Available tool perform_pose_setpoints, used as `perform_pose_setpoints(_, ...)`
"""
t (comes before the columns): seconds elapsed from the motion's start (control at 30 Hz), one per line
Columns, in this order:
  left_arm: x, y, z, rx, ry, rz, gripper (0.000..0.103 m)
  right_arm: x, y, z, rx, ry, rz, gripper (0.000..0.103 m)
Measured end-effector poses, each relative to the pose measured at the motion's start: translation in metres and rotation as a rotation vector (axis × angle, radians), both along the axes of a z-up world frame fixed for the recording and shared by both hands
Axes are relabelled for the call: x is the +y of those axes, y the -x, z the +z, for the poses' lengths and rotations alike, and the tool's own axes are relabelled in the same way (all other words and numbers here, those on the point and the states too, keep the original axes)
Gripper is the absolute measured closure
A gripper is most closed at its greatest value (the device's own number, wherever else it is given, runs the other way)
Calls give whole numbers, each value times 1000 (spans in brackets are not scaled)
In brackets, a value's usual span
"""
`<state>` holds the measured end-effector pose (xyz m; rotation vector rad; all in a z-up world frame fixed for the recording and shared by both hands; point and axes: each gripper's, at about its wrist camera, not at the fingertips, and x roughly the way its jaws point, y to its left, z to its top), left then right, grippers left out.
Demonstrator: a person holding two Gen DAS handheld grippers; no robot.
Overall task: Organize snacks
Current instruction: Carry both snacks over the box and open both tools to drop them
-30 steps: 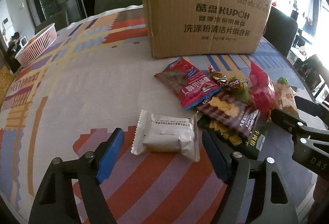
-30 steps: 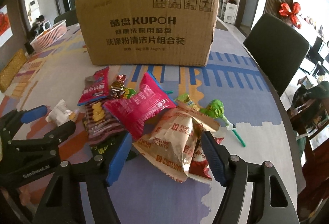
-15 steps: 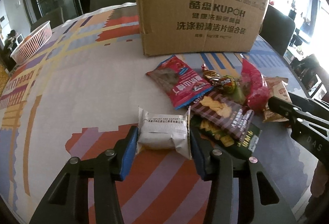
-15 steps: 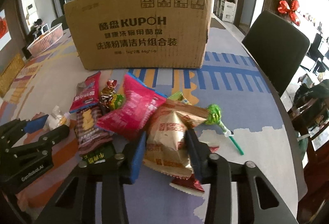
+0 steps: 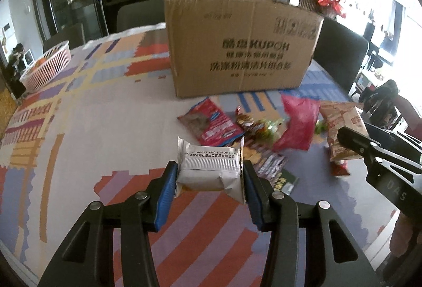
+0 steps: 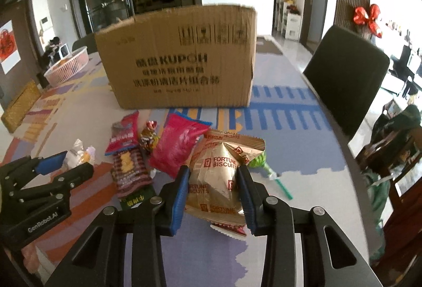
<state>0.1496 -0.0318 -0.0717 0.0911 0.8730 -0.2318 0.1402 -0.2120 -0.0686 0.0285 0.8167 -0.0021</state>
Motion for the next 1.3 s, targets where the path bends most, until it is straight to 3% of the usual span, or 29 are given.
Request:
perform_pose_setpoints(0.4, -9, 2, 44, -91, 40, -4, 55, 2, 16, 39, -113, -29, 67, 65)
perform_pose_setpoints(0.77, -15, -13, 80, -204, 38, -2, 55, 5, 3, 70, -208, -48, 114, 65)
perform_pose_setpoints(1.0, -24, -39, 100, -254, 4, -5, 55, 2, -17, 90, -259, -62, 120, 65)
perform_pose_setpoints(1.3, -27, -93, 126, -233, 44, -14, 55, -5, -64, 122, -303, -81, 117, 65)
